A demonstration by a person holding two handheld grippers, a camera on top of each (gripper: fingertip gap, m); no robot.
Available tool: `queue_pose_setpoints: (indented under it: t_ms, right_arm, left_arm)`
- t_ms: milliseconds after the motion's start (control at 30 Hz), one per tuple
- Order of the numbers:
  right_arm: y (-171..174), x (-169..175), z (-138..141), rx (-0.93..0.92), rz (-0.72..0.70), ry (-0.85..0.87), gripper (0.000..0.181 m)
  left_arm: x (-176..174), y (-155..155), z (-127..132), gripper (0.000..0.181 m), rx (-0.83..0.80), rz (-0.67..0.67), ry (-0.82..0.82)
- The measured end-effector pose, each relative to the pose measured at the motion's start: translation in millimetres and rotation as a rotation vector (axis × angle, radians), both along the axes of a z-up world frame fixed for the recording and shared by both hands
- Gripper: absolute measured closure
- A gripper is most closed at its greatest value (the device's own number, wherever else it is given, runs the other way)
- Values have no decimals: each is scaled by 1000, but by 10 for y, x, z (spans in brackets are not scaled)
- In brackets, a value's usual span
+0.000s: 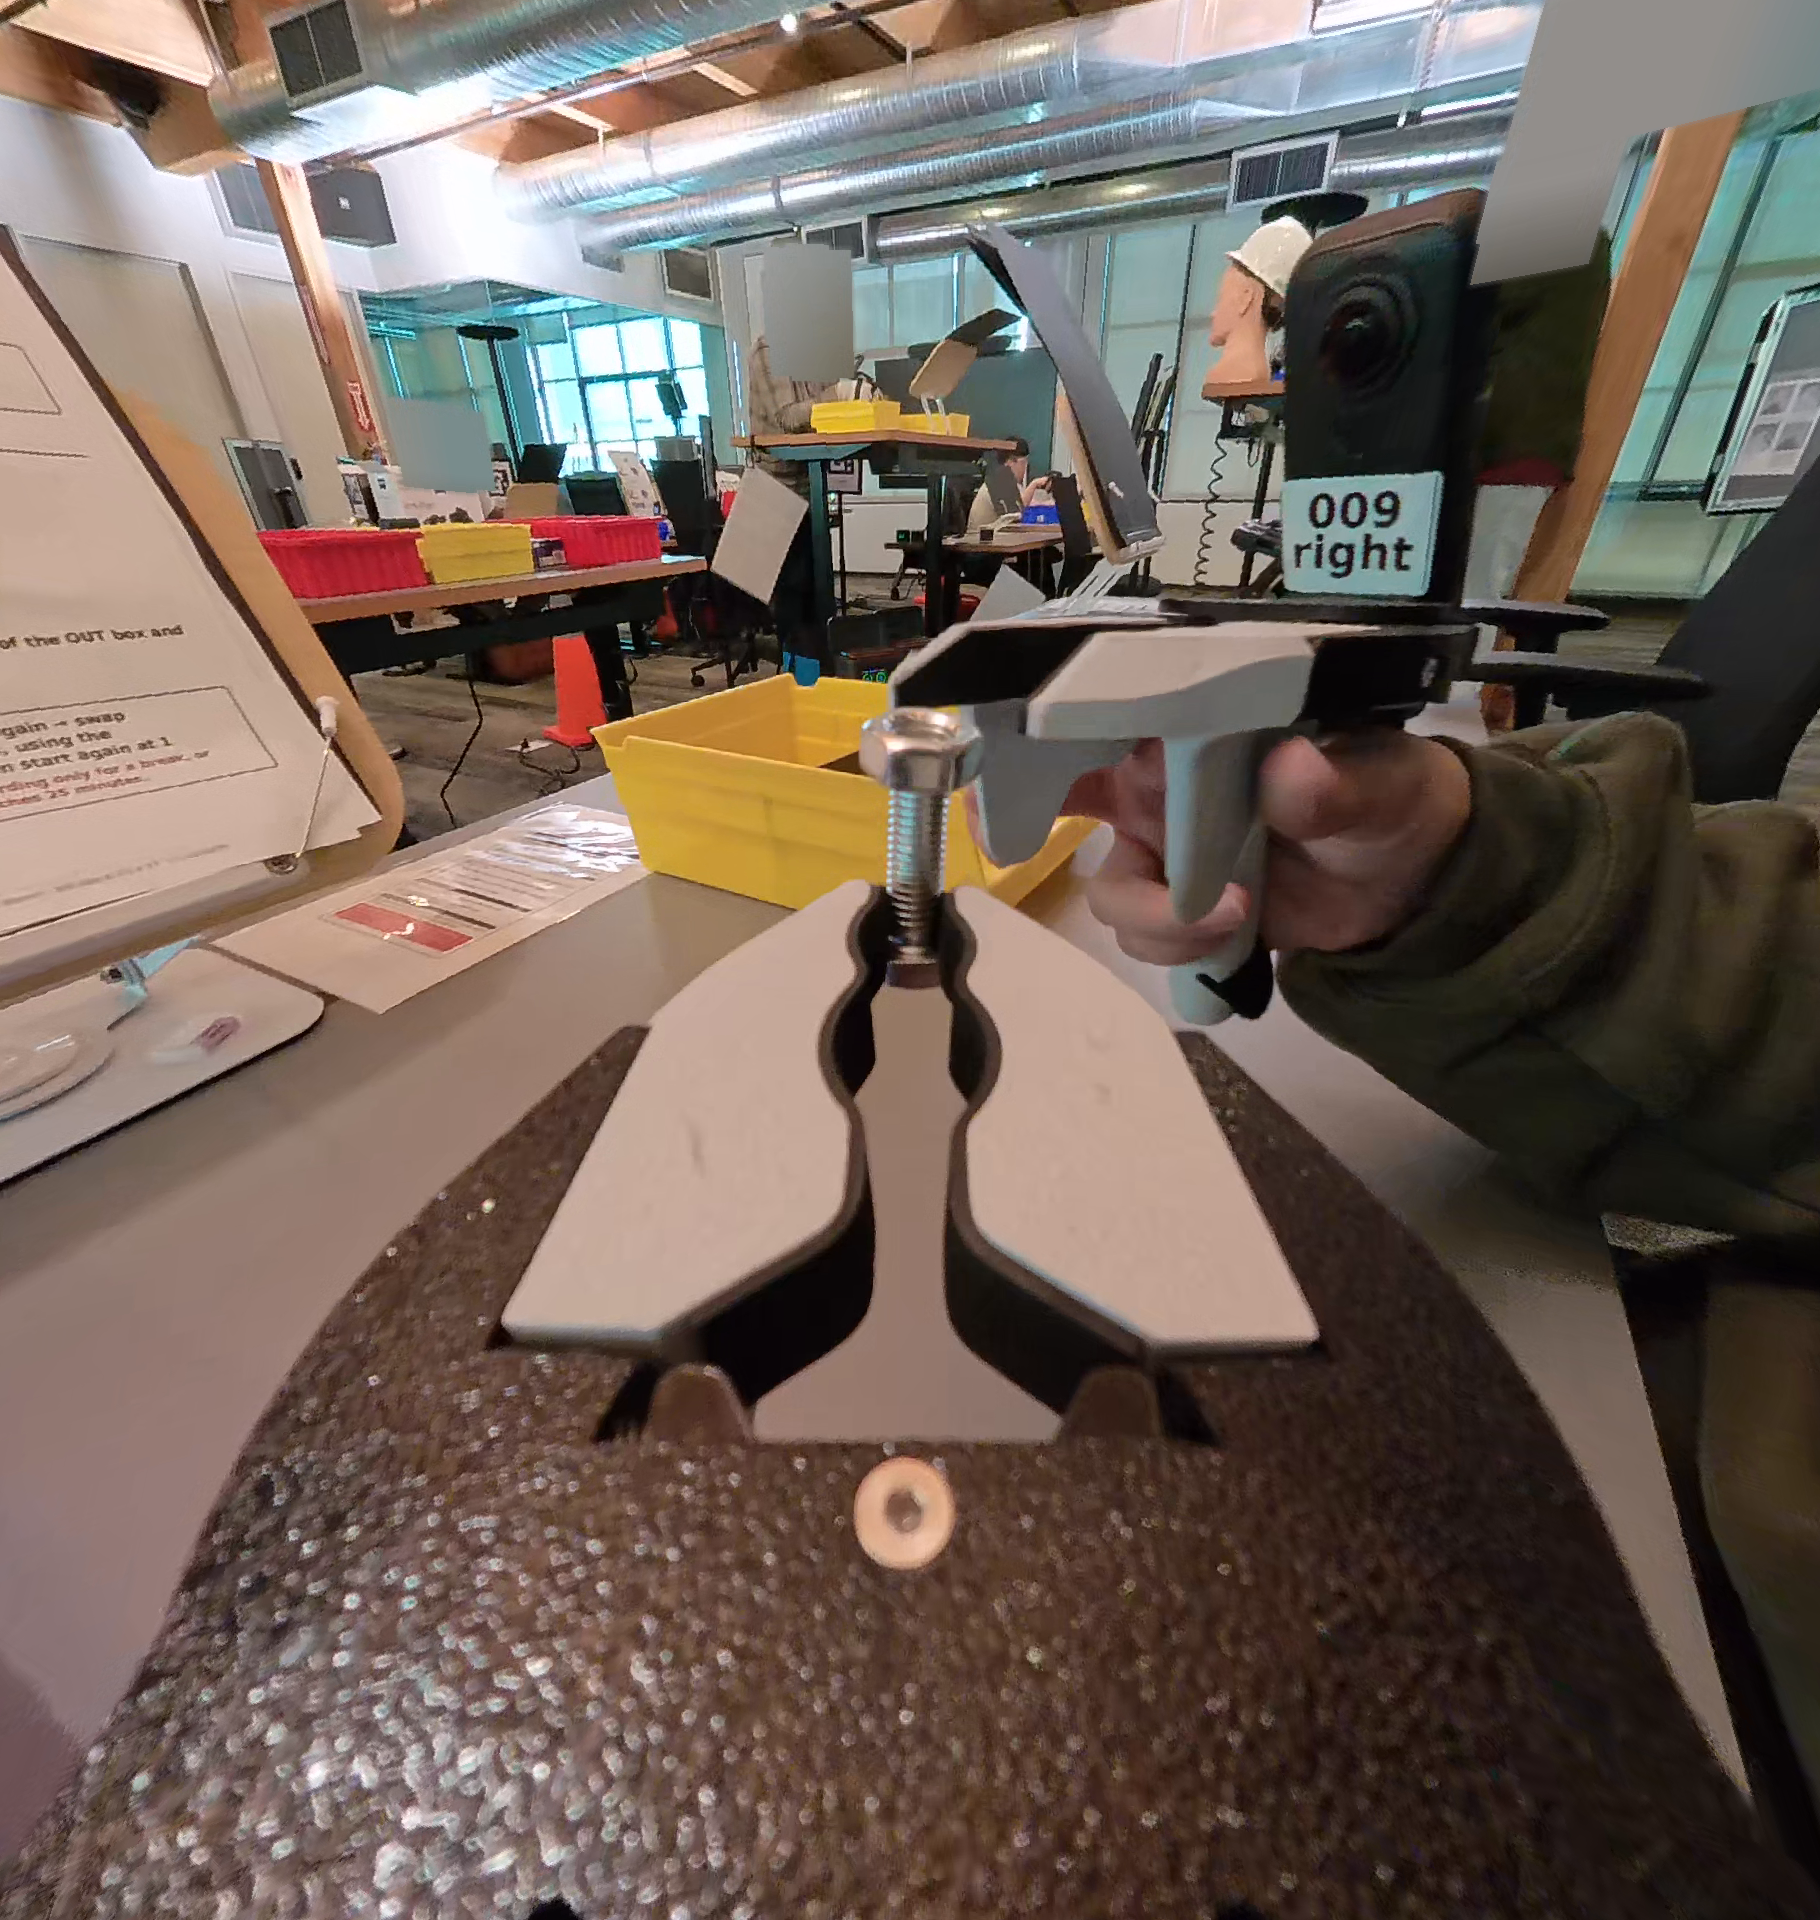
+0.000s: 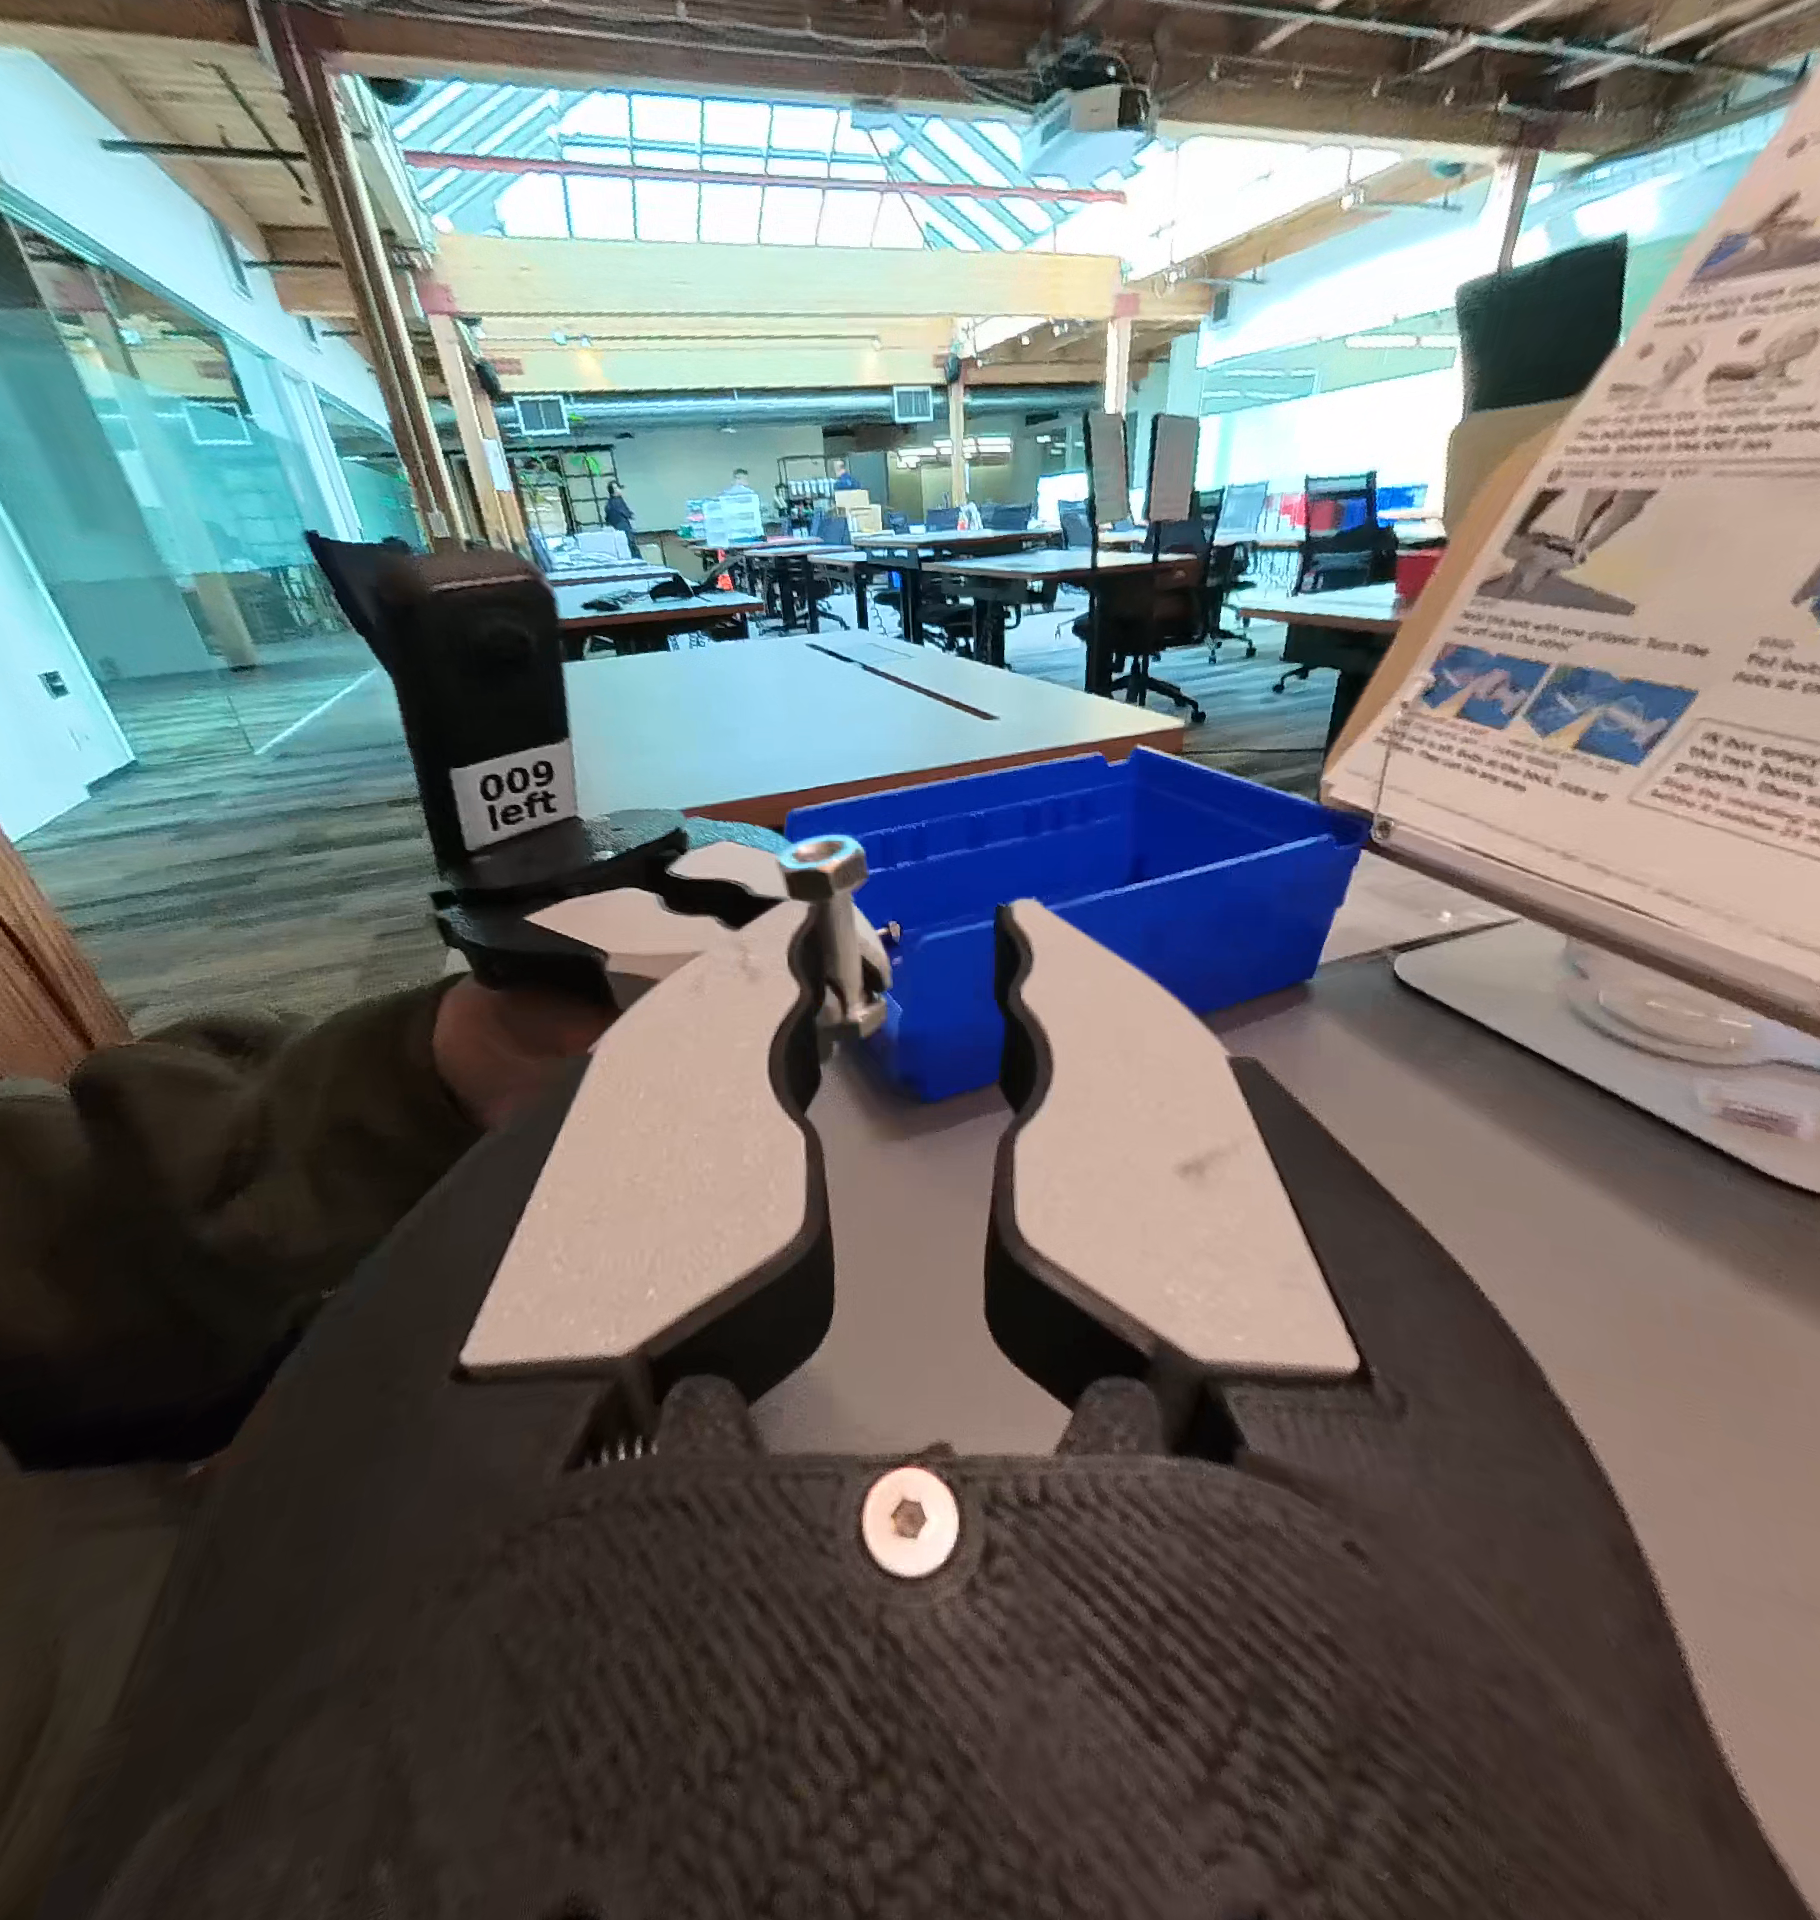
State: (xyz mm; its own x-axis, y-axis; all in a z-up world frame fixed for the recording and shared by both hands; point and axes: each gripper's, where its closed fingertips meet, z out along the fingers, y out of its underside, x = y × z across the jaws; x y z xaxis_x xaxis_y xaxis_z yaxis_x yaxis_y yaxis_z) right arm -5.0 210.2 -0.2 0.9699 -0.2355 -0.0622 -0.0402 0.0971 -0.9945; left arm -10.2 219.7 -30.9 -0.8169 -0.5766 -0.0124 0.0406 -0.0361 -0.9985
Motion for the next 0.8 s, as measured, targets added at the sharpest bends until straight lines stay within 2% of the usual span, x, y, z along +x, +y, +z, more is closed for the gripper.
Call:
queue_pose_setpoints:
  t_ms: [200,300,400,567,600,667,733,800]
  right_arm:
    - [209,-133,9,-33,-13,-56,155]
    - [226,-115,10,-44,-36,-69,163]
    - [225,-123,2,-59,-24,-78,163]
    - [86,-127,213,102,36,-8,163]
    - [-5,-23,221,94,-24,-23,163]
    - [-371,415,152,1,-294,-70,163]
    - [-1002,914,-14,-140,-615,-70,163]
    - [-1720,1265,-237,-242,-871,-5,163]
  left_arm:
    - [-5,-64,-25,173,22,-8,2]
    - [-10,-50,-26,173,28,-4,1]
    - [-17,-48,-26,173,31,-7,-3]
    - [-24,-51,-52,173,30,-17,7]
    - [-28,-46,-53,173,33,-15,8]
    - [-49,-32,-48,173,43,-12,3]
    - [-74,-12,-44,173,48,-13,0]
    - [-74,14,-49,173,47,-9,4]
